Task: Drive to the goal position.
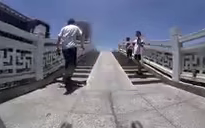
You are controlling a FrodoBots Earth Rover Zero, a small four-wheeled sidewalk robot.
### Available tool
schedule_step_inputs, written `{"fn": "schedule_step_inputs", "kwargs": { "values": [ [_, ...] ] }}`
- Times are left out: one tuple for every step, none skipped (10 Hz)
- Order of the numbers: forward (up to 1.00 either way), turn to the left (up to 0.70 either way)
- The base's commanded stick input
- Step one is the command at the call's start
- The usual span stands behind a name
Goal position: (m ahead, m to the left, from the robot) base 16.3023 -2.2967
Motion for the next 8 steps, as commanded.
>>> {"fn": "schedule_step_inputs", "kwargs": {
  "values": [
    [0.70, 0.00],
    [0.70, 0.00],
    [0.70, 0.00],
    [0.70, 0.00],
    [0.70, 0.00],
    [0.70, 0.00],
    [0.70, 0.00],
    [0.70, 0.00]
  ]
}}
